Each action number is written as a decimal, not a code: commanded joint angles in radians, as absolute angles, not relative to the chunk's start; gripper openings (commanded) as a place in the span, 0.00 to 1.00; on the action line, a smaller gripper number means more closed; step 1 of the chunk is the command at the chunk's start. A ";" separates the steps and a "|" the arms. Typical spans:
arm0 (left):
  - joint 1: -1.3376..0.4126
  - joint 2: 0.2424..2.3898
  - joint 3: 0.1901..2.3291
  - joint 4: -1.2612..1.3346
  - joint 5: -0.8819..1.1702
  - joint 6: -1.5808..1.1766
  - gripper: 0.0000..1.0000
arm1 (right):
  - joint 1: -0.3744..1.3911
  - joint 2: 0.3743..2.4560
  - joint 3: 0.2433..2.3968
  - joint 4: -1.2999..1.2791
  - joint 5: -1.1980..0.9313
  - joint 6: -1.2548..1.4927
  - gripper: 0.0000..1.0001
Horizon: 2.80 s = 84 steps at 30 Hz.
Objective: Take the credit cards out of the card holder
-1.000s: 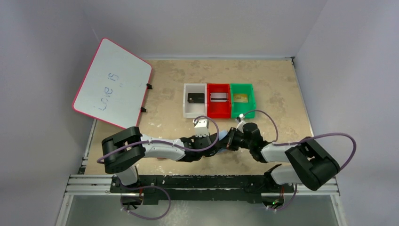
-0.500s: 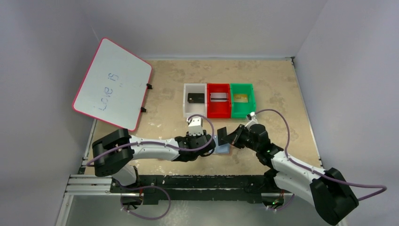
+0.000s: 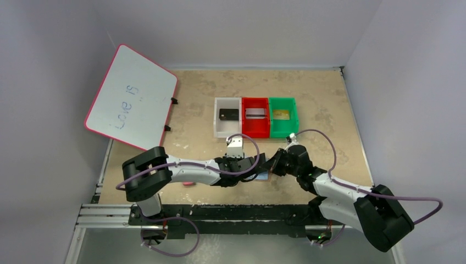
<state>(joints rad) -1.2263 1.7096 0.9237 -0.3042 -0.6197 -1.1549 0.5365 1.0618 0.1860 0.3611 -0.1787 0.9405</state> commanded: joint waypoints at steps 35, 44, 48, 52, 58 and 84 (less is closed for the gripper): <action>-1.039 1.294 0.950 -0.627 -0.807 -1.010 0.67 | 0.538 0.931 0.414 0.404 -0.154 0.587 0.00; -0.795 1.093 0.988 -0.816 -0.848 -0.869 0.75 | 0.546 0.956 0.503 0.484 -0.162 0.298 0.00; -0.702 1.101 1.009 -0.889 -0.876 -0.797 0.77 | 0.569 0.988 0.541 0.552 -0.168 0.088 0.00; -0.597 1.035 0.935 -0.827 -0.856 -0.740 0.79 | 0.619 1.071 0.599 0.569 -0.188 -0.196 0.00; -0.531 0.968 0.879 -0.814 -0.893 -0.768 0.79 | 0.737 1.293 0.784 0.478 -0.067 -0.536 0.00; -0.531 0.901 0.893 -0.878 -0.986 -0.821 0.79 | 0.734 1.811 1.163 0.292 -0.025 -1.023 0.00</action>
<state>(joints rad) -0.5358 0.9005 0.8726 -0.8856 -0.9779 -0.8272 0.7410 1.7859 1.1007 0.2893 -0.0246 -0.9768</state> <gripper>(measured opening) 0.789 0.007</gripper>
